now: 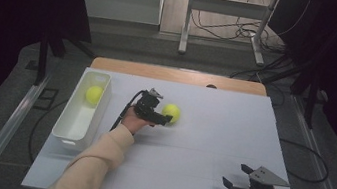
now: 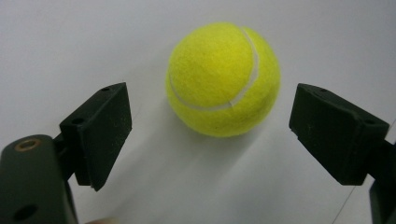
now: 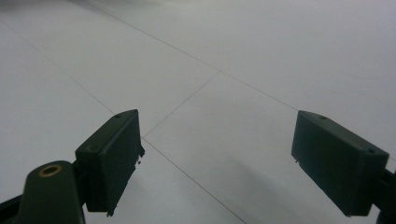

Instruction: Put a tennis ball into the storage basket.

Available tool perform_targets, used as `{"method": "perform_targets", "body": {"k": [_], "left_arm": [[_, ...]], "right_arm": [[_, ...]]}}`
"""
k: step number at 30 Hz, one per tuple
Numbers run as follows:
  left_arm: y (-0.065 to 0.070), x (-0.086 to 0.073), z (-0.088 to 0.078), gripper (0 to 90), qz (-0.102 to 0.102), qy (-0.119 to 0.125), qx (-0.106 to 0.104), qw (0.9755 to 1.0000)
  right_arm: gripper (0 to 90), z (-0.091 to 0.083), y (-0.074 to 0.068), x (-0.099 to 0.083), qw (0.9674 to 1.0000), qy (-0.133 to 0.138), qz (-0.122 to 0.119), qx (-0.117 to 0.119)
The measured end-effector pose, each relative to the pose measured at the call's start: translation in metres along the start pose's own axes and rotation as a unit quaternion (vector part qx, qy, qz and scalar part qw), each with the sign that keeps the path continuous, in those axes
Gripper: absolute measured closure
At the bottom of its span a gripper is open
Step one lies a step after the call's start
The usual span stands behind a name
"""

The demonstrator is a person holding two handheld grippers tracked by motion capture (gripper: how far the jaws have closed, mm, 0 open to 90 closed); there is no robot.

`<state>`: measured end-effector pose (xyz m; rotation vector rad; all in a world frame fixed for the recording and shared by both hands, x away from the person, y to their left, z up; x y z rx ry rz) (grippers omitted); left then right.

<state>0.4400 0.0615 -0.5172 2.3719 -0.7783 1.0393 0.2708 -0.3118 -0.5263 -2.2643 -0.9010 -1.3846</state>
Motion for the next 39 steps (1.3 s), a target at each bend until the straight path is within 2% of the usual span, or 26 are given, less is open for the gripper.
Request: {"method": "perform_targets", "body": {"k": [20,39], "left_arm": [[0.001,0.006,0.019,11.5,0.004,-0.015,0.000,0.9999],[0.003,0.015,0.040,10.9,-0.001,-0.024,0.000,0.9997]], "right_arm": [[16.5,0.000,0.001,0.000,1.0000,0.003,0.002,0.002],[16.5,0.000,0.001,0.000,1.0000,0.003,0.003,0.002]]}}
Point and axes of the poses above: each handheld gripper's, and its own axes: z roughly forward along the jaws, x roughly out of its top, y roughly to its right, the point moved 2 cm from there along z, roughly forward along the jaws, and after that the axes turned 6 degrees about y, right-handed, at the moved point
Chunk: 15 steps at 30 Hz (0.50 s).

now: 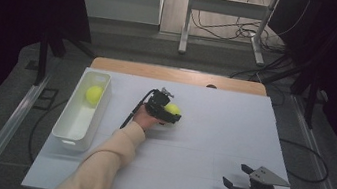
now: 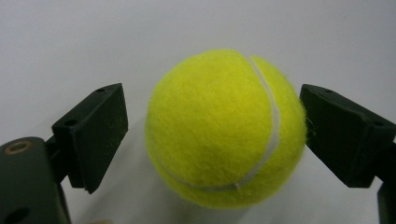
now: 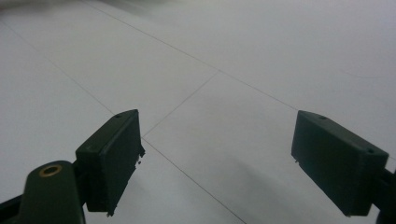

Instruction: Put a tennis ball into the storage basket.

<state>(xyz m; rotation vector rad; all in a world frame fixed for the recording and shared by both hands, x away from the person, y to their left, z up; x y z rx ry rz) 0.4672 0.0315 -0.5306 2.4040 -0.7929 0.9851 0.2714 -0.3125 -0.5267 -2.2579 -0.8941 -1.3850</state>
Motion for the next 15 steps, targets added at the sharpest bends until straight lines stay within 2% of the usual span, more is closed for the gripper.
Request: {"method": "perform_targets", "body": {"k": [6,10,15], "left_arm": [[0.0013,0.0008,0.0013,14.6,0.001,0.008,0.000,1.0000],[0.0021,0.0011,0.0009,24.4,-0.001,0.010,-0.007,0.9999],[0.0020,0.0015,-0.0003,25.9,-0.003,0.008,-0.005,1.0000]], "right_arm": [[16.6,-0.0002,0.0002,-0.0002,1.0000,0.000,0.000,0.000],[16.6,-0.0004,0.0002,-0.0002,1.0000,0.000,0.000,-0.001],[16.6,-0.0008,0.0003,-0.0002,1.0000,-0.001,0.000,-0.002]]}}
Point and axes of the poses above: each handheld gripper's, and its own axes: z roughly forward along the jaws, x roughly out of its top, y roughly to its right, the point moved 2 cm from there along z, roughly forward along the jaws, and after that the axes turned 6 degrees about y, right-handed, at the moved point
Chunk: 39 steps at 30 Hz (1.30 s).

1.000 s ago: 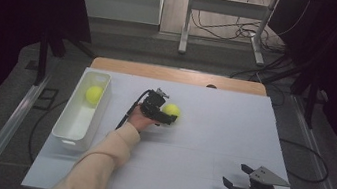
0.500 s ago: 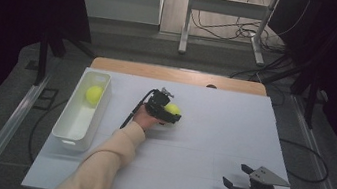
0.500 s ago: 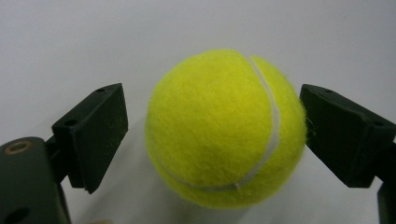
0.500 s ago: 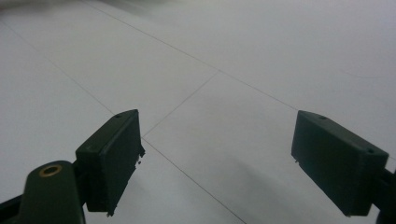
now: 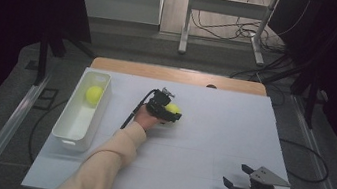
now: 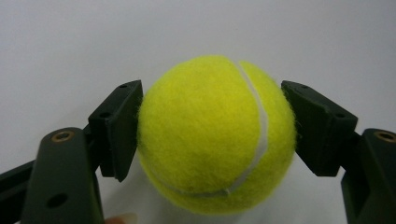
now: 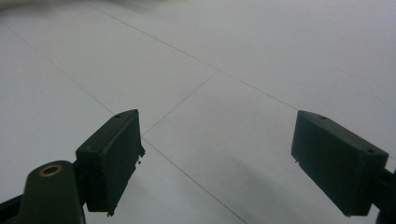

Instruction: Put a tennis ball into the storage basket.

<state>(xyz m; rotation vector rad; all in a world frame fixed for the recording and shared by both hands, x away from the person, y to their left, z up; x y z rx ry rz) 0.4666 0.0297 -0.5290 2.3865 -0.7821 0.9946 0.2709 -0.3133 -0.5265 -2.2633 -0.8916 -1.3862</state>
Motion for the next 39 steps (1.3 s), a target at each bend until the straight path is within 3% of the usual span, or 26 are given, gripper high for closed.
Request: {"method": "perform_targets", "body": {"k": [3,27,39], "left_arm": [[0.001,0.001,-0.002,26.0,0.003,0.003,0.007,1.0000],[0.006,0.000,-0.035,26.0,0.011,0.034,-0.007,0.9993],[0.013,-0.005,-0.063,26.0,0.022,0.057,-0.019,0.9980]], "right_arm": [[16.6,0.000,0.000,0.000,1.0000,0.001,-0.001,-0.001],[16.6,-0.001,0.000,0.000,1.0000,0.002,0.001,-0.003],[16.7,-0.001,0.000,0.000,1.0000,-0.001,-0.001,-0.007]]}}
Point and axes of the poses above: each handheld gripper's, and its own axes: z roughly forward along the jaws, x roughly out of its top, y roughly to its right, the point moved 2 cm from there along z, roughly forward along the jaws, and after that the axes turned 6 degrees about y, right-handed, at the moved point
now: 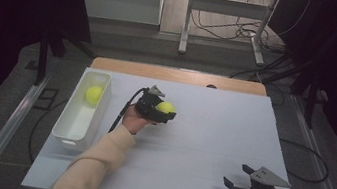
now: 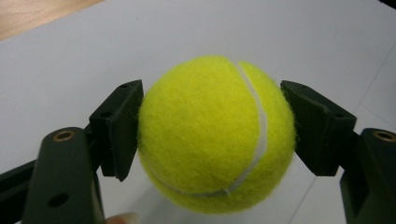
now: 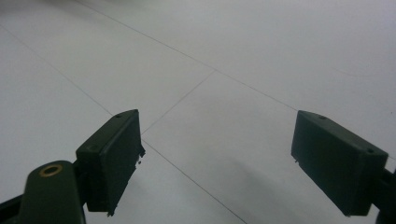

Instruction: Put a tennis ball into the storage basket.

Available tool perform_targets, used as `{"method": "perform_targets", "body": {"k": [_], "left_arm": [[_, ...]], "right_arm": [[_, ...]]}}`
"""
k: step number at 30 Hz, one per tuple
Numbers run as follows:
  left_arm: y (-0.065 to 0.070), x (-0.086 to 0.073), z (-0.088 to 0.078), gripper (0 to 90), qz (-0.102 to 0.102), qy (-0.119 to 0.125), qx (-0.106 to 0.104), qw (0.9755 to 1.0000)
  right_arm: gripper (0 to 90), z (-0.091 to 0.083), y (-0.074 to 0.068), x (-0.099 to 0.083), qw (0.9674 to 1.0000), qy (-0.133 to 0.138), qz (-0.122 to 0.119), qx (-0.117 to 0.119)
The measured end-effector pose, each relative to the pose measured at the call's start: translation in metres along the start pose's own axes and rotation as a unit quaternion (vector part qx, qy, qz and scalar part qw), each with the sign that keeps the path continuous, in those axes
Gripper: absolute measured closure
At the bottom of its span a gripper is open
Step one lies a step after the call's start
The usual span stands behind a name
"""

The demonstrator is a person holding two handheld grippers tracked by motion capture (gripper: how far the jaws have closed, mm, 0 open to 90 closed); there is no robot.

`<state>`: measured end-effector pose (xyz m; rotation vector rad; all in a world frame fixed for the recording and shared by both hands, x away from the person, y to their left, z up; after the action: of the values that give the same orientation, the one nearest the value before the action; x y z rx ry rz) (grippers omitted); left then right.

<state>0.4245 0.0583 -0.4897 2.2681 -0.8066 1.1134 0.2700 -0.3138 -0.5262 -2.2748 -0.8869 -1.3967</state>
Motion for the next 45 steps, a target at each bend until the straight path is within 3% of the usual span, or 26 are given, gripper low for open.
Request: {"method": "perform_targets", "body": {"k": [11,29,37,45], "left_arm": [[0.007,-0.005,-0.016,26.0,0.011,0.008,-0.012,0.9998],[0.010,-0.015,-0.033,26.0,0.009,0.016,-0.021,0.9996],[0.013,-0.019,-0.039,26.0,0.020,0.011,-0.016,0.9996],[0.011,-0.020,-0.043,26.0,0.014,0.014,-0.016,0.9997]], "right_arm": [[16.7,-0.001,0.001,-0.001,1.0000,0.001,0.001,-0.002],[16.7,0.000,0.001,-0.001,1.0000,0.001,0.000,-0.001],[16.7,0.000,0.001,-0.001,1.0000,0.000,0.000,-0.001],[16.7,-0.001,0.001,-0.001,1.0000,-0.001,-0.001,-0.003]]}}
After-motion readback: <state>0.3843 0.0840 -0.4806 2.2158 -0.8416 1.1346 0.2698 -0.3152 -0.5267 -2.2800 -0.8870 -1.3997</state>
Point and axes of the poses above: each handheld gripper's, and its own axes: z roughly forward along the jaws, x roughly out of its top, y roughly to its right, the point moved 2 cm from there along z, roughly forward along the jaws, and after that the axes turned 6 degrees about y, right-handed, at the moved point
